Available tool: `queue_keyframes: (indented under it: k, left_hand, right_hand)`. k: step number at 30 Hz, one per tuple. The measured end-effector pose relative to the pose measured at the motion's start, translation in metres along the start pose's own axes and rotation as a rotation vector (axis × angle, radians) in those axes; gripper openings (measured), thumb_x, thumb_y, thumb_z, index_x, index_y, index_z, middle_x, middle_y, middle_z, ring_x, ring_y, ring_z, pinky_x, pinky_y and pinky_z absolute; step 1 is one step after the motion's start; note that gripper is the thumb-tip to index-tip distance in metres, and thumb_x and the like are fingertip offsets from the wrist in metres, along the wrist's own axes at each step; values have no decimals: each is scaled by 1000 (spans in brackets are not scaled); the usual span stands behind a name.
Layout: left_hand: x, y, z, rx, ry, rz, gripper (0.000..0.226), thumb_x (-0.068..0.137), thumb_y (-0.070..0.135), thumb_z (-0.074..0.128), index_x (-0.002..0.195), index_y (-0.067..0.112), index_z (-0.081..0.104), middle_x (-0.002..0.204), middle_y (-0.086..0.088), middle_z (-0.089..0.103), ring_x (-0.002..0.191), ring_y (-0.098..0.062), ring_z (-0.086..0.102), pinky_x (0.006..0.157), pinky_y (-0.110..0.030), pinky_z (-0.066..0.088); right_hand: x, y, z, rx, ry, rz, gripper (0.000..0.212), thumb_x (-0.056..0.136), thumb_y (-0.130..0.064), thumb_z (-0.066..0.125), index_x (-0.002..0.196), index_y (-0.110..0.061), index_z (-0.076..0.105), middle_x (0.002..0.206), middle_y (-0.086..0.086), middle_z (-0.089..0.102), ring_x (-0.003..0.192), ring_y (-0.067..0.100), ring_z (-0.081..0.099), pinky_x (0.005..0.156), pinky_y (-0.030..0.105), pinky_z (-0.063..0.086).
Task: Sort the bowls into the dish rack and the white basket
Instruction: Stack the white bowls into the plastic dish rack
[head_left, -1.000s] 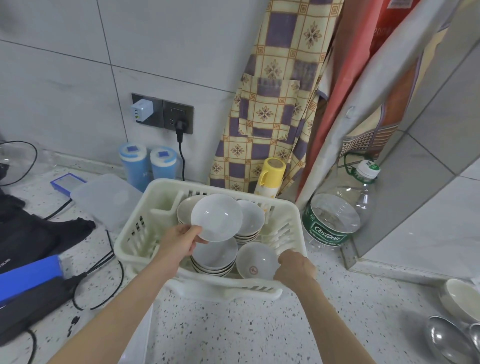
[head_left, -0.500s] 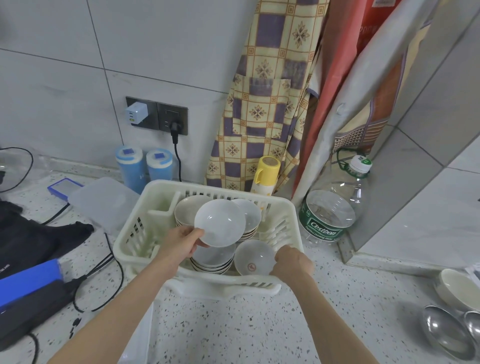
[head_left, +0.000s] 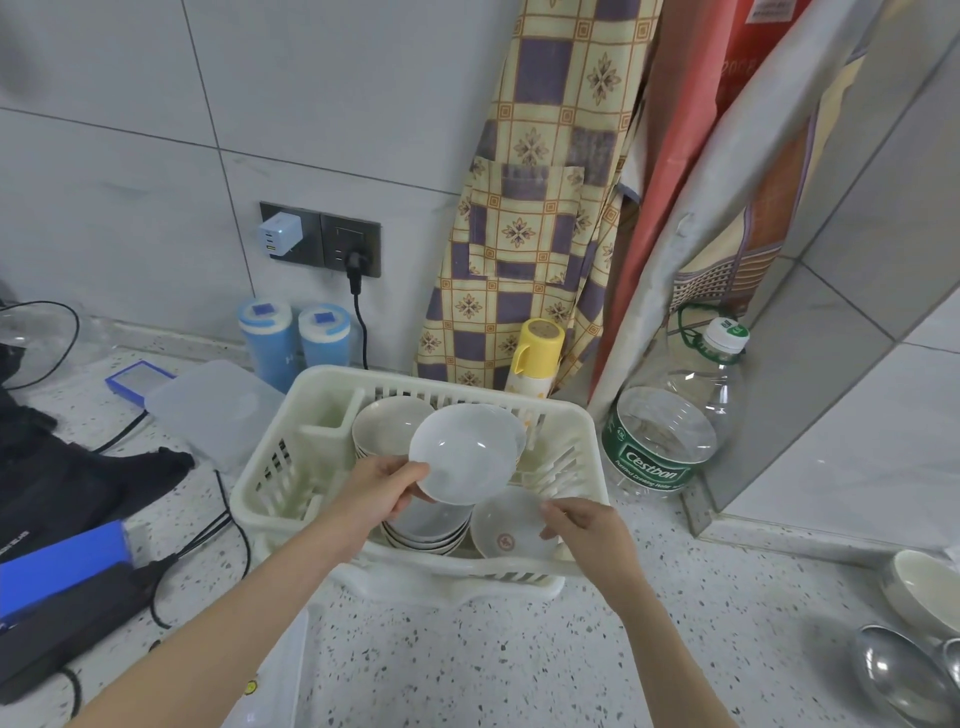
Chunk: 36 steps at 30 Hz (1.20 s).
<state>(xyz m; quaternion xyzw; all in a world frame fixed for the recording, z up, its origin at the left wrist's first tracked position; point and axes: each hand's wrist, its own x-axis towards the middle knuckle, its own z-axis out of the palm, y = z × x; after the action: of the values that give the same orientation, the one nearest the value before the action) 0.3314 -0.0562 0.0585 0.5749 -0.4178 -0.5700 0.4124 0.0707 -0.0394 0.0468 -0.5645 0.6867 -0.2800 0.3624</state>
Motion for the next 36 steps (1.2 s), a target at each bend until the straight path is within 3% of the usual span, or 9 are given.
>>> queue_keyframes:
  k: [4, 7, 9, 12, 19, 25, 29, 33, 36]
  left_hand:
    - [0, 9, 28, 55, -39, 14, 16, 88, 16, 59, 85, 11, 74, 67, -5, 74, 43, -9, 31, 44, -19, 27]
    - [2, 11, 49, 221, -8, 58, 27, 85, 19, 58, 61, 21, 70, 60, 1, 73, 35, -1, 40, 43, -18, 32]
    - [3, 10, 59, 311, -9, 88, 40, 84, 19, 56, 45, 23, 62, 48, 7, 66, 33, 2, 44, 38, -12, 31]
    - [8, 5, 68, 304, -63, 71, 51, 86, 17, 54, 35, 23, 53, 46, 4, 63, 40, -1, 47, 45, -21, 30]
    - [17, 2, 72, 489, -117, 107, 39, 87, 34, 56, 49, 24, 59, 63, 6, 74, 43, 4, 50, 55, -24, 38]
    - [26, -3, 66, 617, 49, 242, 27, 88, 40, 62, 111, 27, 66, 93, 15, 66, 88, -4, 63, 74, -24, 49]
    - [29, -5, 64, 621, 16, 217, 33, 89, 39, 62, 117, 24, 67, 103, 10, 70, 94, -6, 64, 78, -24, 49]
    - [28, -7, 63, 621, -3, 202, 33, 90, 38, 59, 119, 25, 65, 100, 12, 67, 95, -6, 63, 81, -24, 49]
    - [26, -7, 61, 596, -13, 182, 26, 90, 36, 59, 112, 25, 67, 95, 14, 69, 93, -4, 64, 83, -26, 51]
  right_hand:
    - [-1, -1, -8, 341, 21, 42, 31, 98, -43, 50, 94, -25, 75, 76, 0, 75, 50, 1, 48, 60, 19, 39]
    - [0, 2, -16, 485, 11, -4, 27, 101, -36, 48, 110, -22, 69, 80, 10, 75, 45, 10, 38, 45, 16, 34]
    - [0, 3, -22, 519, -30, -39, 25, 100, -34, 50, 119, -26, 64, 82, 13, 72, 47, 13, 40, 43, 17, 34]
    - [3, 3, -23, 452, -36, -18, 27, 96, -29, 58, 122, -22, 61, 74, 5, 62, 47, 13, 43, 45, 20, 37]
    - [9, 1, -20, 239, 22, 57, 28, 85, 0, 49, 92, -22, 65, 47, -7, 53, 42, 12, 37, 45, 26, 31]
    - [14, -10, -30, 6, 16, 70, 18, 83, -10, 52, 84, -26, 59, 52, -1, 69, 36, 0, 49, 46, 19, 37]
    - [19, -12, -33, -141, -59, 120, 16, 81, -12, 52, 84, -27, 58, 57, 4, 72, 45, 10, 47, 53, 24, 41]
    - [25, -14, -27, -228, -86, 140, 29, 76, -7, 49, 98, -2, 66, 58, 7, 72, 53, 15, 51, 61, 28, 47]
    - [29, -19, -21, -297, -110, 147, 26, 73, -6, 47, 89, 1, 67, 56, 5, 71, 55, 16, 54, 62, 28, 49]
